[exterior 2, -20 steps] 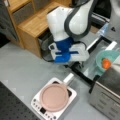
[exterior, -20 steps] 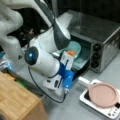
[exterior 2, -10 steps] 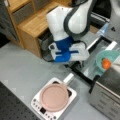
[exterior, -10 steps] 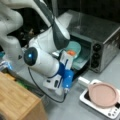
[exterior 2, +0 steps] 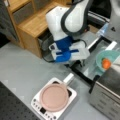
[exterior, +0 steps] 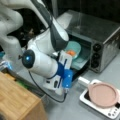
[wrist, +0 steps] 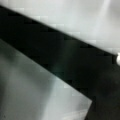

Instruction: Open the microwave oven door. Pull out the microwave oven tray. Pick up the bowl. Place the bowl on the microwave tray.

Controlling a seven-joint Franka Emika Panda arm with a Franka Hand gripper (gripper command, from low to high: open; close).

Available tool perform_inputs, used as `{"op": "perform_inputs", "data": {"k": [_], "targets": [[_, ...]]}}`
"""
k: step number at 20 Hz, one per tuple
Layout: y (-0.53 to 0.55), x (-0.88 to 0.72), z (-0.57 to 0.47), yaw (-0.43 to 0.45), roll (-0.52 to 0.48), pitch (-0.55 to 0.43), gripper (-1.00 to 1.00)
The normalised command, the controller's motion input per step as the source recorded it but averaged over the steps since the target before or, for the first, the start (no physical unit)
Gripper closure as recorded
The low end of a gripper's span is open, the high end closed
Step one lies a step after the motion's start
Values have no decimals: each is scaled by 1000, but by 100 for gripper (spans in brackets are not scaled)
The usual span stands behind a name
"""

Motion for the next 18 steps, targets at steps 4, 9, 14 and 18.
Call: {"op": "perform_inputs", "data": {"k": [4,9,14,18], "targets": [[3,-86,-65,1,306,-62,-100],[-14,-76,-40,43,348,-50,-100],[23,-13,-38,35,327,-41,-100],[52,29,-55,8,249,-40,-100]]}}
